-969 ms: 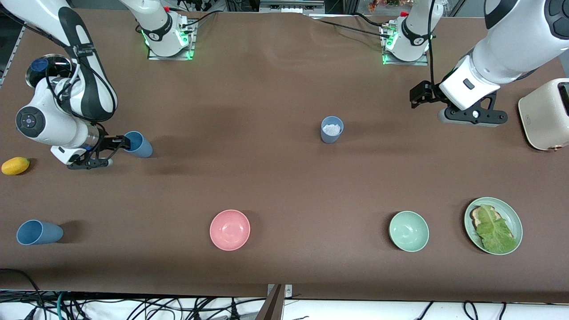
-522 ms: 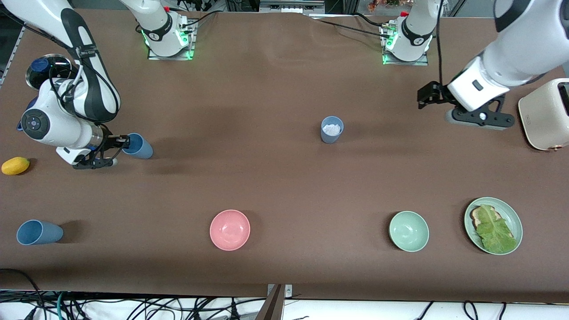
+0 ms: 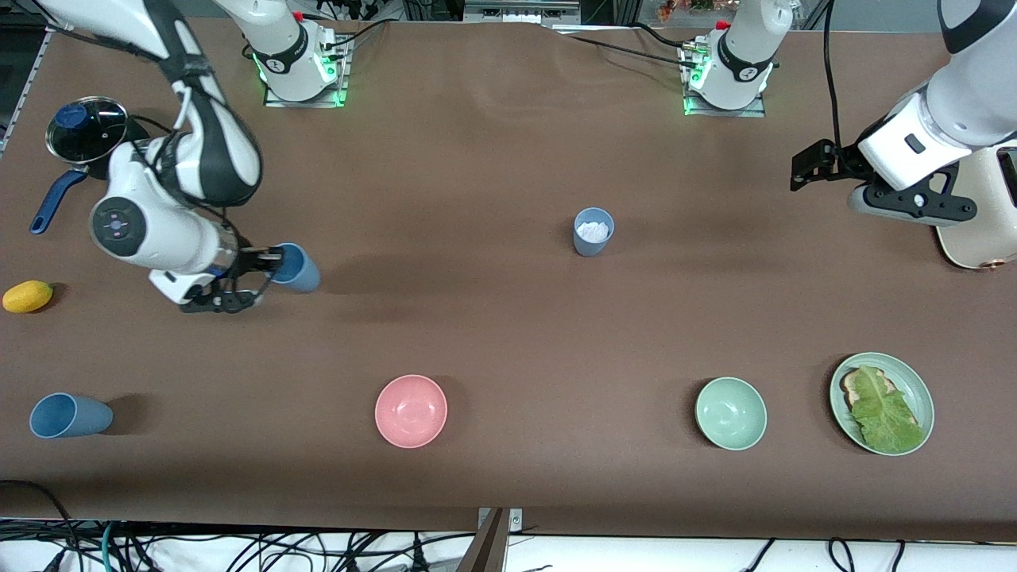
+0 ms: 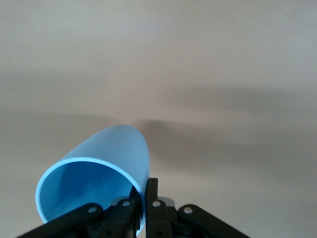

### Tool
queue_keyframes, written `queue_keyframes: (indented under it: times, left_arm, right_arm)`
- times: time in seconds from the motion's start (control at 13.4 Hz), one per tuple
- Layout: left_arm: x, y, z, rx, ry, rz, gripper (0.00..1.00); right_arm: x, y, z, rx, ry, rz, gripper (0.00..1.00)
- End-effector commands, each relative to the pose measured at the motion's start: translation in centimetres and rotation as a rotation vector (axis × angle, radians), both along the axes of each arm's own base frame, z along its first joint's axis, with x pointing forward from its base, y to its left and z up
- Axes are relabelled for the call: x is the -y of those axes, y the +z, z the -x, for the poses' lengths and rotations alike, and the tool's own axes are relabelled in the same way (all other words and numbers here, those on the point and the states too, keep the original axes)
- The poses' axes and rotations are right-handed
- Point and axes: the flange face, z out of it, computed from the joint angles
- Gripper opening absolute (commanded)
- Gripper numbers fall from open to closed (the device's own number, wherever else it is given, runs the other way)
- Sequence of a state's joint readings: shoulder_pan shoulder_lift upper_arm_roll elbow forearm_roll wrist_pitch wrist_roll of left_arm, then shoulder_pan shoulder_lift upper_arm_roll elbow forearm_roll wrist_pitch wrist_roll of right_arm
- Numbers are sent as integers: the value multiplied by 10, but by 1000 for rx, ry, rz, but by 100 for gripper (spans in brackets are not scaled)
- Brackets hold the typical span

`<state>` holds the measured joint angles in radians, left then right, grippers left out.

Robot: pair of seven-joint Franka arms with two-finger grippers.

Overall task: Stack blue cups with both arms
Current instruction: 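Carry the held blue cup with the right gripper over the placed cup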

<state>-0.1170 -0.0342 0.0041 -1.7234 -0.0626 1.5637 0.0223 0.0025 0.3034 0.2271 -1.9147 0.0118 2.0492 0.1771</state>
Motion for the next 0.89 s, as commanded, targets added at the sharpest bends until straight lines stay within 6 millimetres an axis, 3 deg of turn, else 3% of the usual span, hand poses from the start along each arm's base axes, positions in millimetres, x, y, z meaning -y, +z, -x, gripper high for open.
queue_keyframes:
  times: [0.0,0.22,0.45,0.6,0.82]
  left_arm:
    - [-5,6,-1,10,-3,0,100]
    - [-23,6,-2,4,29,-3,100]
    - [-50,7,-15,10,74,0,100]
    - [-48,8,-16,15,73,-2,100]
    - [-47,8,-16,15,73,-3,100]
  right_arm:
    - [-98,37,5,27,-104,-12,0]
    - [-215,58,20,65,-190,-36,0]
    - [-300,64,43,69,-257,-61,0]
    - [-347,70,55,80,-299,-84,0]
    - [-398,71,70,83,-319,-121,0]
